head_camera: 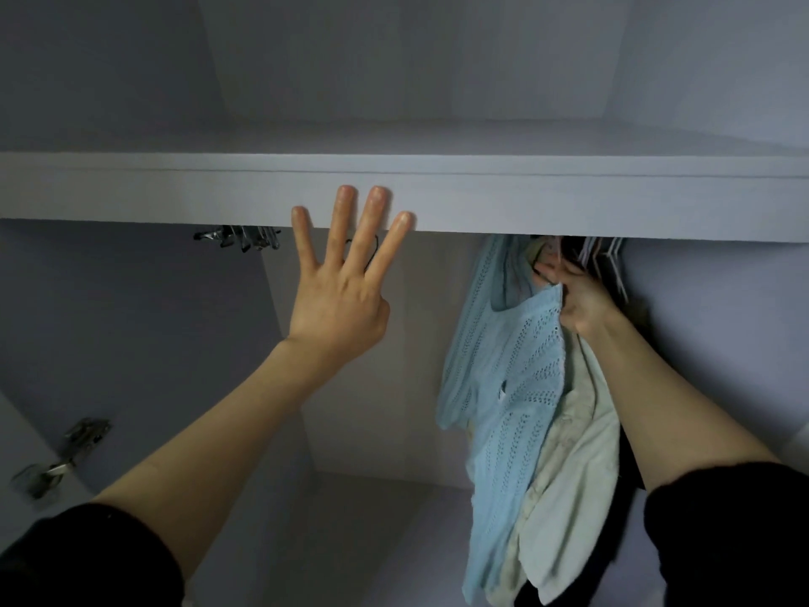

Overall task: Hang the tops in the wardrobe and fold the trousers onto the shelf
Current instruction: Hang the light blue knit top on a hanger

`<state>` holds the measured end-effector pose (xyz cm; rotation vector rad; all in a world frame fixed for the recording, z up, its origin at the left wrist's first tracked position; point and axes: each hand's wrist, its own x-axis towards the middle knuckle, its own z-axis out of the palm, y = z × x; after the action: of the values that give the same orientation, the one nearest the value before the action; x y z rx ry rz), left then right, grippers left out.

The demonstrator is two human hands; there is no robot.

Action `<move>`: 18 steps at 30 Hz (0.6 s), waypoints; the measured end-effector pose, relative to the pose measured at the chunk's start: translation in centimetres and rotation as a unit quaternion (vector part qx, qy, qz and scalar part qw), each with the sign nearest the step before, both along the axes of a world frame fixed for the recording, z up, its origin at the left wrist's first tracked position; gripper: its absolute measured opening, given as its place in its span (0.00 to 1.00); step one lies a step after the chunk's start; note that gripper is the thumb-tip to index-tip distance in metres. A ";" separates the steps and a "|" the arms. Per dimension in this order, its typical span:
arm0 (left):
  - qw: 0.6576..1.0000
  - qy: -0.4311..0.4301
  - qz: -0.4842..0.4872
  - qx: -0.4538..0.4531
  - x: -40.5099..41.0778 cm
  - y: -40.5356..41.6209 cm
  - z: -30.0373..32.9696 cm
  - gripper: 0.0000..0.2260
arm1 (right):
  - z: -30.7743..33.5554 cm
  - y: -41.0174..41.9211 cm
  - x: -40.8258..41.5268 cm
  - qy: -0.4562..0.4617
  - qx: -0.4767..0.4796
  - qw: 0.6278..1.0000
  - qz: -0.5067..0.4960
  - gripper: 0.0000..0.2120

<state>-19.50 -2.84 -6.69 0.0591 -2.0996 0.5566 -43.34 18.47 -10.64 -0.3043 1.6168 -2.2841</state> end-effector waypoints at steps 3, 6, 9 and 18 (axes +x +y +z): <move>1.000 0.010 -0.012 0.000 0.0 0.2 -0.1 0.43 | -0.6 0.2 0.6 0.007 0.012 1.000 -0.015 0.20; 1.000 0.016 -0.016 0.004 0.1 0.1 0.1 0.43 | -0.7 0.0 0.8 0.023 0.019 0.999 -0.024 0.20; 1.000 0.023 -0.014 -0.003 -0.1 0.1 -0.1 0.44 | -1.1 -0.3 0.8 0.034 0.017 0.998 -0.041 0.19; 0.998 0.060 -0.013 0.003 -1.1 0.3 -0.5 0.43 | -0.9 -1.3 0.2 0.070 -0.114 0.990 -0.052 0.14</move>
<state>-20.58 -2.58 -7.23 0.0668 -1.9820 0.5181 -43.16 17.19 -11.53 -0.4549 1.4657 -2.5859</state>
